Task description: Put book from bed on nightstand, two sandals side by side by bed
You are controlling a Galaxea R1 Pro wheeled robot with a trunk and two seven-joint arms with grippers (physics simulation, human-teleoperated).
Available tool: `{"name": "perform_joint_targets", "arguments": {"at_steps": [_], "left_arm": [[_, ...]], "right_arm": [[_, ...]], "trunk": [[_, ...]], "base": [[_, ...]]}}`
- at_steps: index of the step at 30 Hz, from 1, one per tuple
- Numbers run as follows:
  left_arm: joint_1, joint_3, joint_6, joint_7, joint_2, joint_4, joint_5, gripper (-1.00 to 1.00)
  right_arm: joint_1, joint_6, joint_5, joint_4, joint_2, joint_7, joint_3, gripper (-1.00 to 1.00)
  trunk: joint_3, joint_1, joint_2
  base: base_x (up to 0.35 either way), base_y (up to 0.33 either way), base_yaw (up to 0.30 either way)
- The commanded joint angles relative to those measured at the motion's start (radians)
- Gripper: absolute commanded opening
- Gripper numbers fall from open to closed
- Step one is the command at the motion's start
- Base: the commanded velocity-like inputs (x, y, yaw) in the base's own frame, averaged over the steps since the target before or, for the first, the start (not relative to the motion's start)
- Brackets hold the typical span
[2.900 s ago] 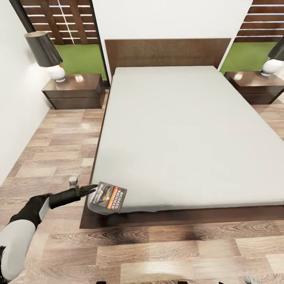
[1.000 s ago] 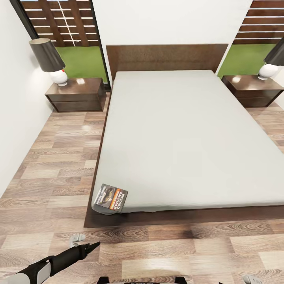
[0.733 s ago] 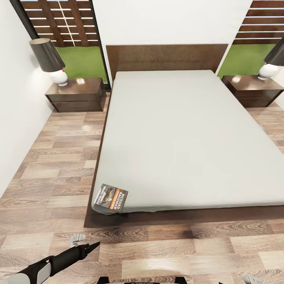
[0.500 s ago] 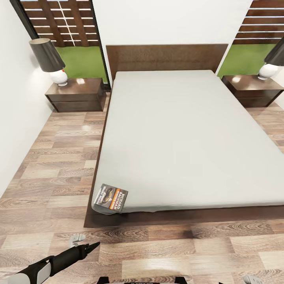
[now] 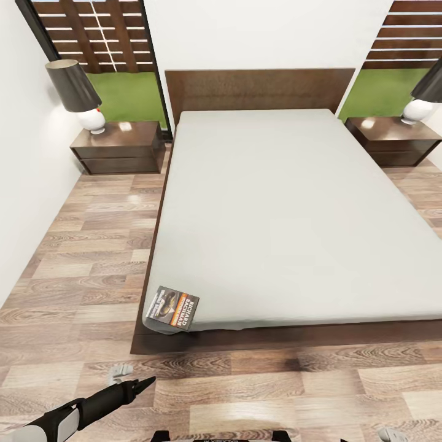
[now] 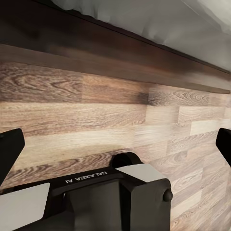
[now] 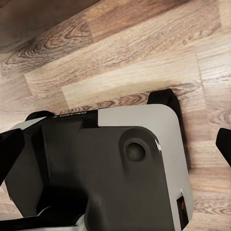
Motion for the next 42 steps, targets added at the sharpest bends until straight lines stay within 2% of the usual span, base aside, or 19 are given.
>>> {"name": "perform_joint_targets", "arguments": {"at_steps": [1, 20, 42], "left_arm": [[0.0, 0.006, -0.005, -0.002, 0.0, 0.001, -0.008, 1.0], [0.0, 0.006, -0.005, -0.002, 0.0, 0.001, -0.007, 1.0], [0.0, 0.006, -0.005, -0.002, 0.0, 0.001, -0.007, 1.0]], "right_arm": [[0.0, -0.004, -0.006, 0.001, 0.0, 0.002, 0.008, 1.0], [0.0, 0.001, -0.007, 0.001, 0.0, 0.004, 0.007, 1.0], [0.0, 0.004, -0.006, 0.001, 0.003, 0.004, 0.008, 1.0]], "trunk": [[-0.001, 0.0, -0.001], [-0.001, 0.0, -0.001], [-0.006, 0.0, -0.001]], "base": [[0.0, 0.0, 0.0], [0.0, 0.0, 0.018], [0.0, 0.0, 0.243]]}}
